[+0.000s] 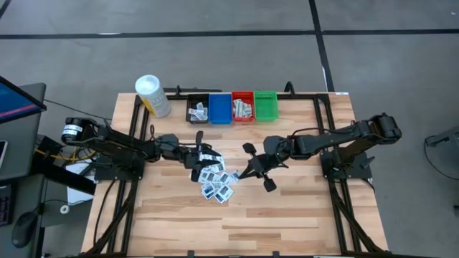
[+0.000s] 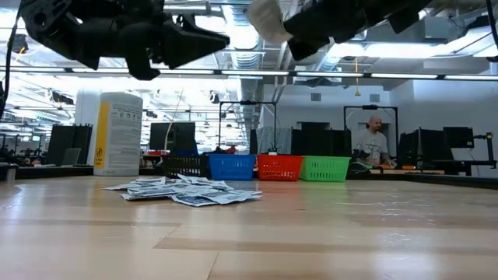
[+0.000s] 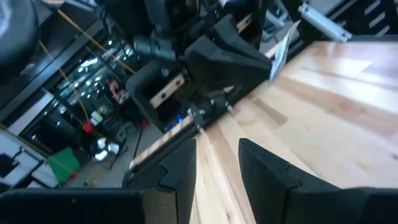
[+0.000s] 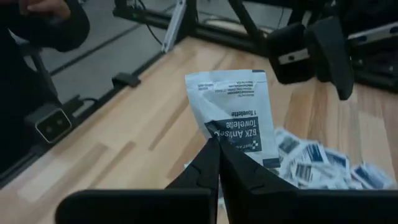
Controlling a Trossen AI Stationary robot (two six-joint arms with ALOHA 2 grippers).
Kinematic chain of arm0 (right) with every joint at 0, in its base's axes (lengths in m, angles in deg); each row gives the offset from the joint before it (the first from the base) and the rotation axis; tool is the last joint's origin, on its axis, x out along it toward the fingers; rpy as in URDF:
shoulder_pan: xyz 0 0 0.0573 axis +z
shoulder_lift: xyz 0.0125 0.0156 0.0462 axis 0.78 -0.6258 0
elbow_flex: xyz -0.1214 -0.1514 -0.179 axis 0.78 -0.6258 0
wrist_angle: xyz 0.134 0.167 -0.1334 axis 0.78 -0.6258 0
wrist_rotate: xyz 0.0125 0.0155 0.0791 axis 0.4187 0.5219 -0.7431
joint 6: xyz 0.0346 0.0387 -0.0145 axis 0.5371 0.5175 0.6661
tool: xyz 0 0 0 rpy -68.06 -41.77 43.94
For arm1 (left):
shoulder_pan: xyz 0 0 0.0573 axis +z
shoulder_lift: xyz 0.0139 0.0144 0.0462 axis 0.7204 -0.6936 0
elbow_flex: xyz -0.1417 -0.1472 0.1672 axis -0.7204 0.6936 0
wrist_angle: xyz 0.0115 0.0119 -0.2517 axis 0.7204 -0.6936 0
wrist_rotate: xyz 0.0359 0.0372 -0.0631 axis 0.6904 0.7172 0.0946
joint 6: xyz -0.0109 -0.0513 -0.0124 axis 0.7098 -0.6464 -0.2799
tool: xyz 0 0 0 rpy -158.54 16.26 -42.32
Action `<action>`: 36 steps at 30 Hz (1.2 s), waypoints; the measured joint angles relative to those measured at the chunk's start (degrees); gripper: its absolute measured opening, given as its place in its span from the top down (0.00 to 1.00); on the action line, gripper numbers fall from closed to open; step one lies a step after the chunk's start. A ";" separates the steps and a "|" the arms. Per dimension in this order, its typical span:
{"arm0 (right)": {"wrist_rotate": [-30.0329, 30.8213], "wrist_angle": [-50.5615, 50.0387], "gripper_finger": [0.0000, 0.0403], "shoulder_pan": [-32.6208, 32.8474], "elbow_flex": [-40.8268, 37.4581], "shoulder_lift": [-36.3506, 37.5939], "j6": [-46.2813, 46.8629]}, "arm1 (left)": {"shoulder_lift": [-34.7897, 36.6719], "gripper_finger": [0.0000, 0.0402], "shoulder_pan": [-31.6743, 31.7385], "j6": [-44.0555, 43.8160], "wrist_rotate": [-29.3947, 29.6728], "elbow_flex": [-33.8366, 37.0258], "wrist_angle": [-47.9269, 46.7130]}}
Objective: Pick & Place First Aid Supplies
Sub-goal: Put the gray towelette pack into the blue bin
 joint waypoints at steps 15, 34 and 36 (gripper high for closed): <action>-0.76 7.76 1.00 -0.07 0.07 -0.15 -0.48 | -8.73 0.70 0.00 -0.15 -8.19 -6.10 0.00; -2.24 6.66 1.00 -0.77 0.07 -0.17 -0.47 | -11.47 0.70 -0.95 0.14 -12.61 -10.20 3.29; -2.22 6.49 1.00 -1.21 0.07 -0.18 -0.47 | -11.47 0.70 -1.49 0.17 -12.78 -10.18 3.59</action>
